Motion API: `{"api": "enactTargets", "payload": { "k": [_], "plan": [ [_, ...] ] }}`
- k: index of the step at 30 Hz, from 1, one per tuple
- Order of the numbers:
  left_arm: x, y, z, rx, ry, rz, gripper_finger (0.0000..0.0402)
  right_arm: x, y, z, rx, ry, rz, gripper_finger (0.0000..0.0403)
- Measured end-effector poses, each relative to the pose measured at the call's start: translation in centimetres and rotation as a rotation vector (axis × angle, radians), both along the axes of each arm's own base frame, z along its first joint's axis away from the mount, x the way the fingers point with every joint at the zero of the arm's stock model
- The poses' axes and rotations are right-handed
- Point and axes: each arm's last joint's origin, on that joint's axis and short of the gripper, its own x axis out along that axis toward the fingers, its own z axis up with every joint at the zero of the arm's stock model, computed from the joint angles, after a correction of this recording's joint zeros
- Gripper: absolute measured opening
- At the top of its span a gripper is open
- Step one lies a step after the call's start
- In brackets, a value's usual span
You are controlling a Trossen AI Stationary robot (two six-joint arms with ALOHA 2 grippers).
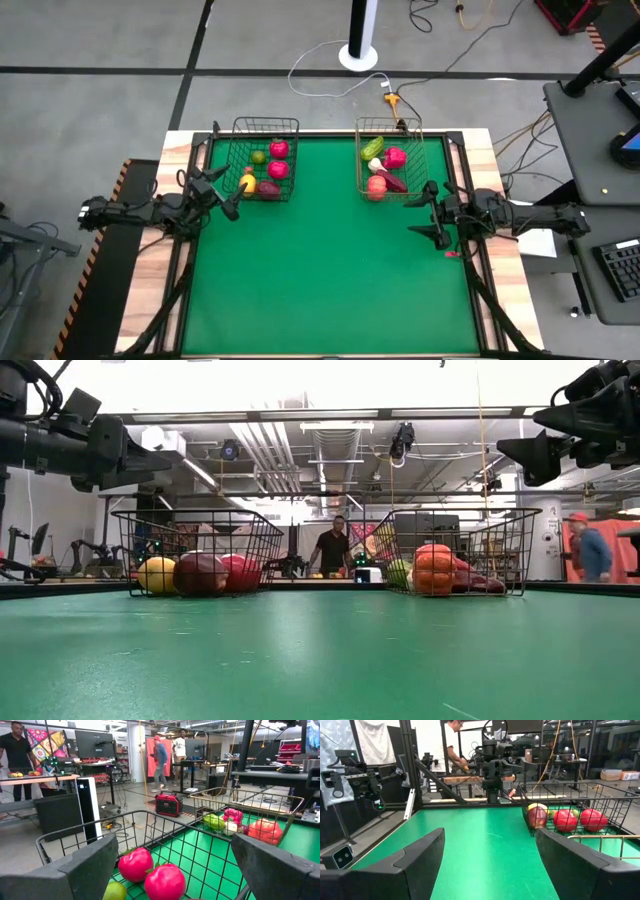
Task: Sort produce into baskets
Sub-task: Return to Home Position
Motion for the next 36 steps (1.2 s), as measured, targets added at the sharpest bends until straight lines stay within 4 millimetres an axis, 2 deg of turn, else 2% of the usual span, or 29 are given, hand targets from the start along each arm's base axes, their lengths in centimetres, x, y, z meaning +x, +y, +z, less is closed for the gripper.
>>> {"api": "enactTargets", "payload": {
  "k": [7,20,36],
  "plan": [
    [0.00,0.00,0.00,0.000,0.000,0.000,0.0370,0.00,0.00,0.00,0.000,0.000,0.000,0.0310],
    [0.00,0.00,0.00,0.000,0.000,0.000,0.0370,0.00,0.00,-0.01,0.000,0.000,0.000,0.0297],
    [0.00,0.00,0.00,0.000,0.000,0.000,0.0370,0.00,0.00,-0.02,0.000,0.001,0.000,0.0309]
  ]
}}
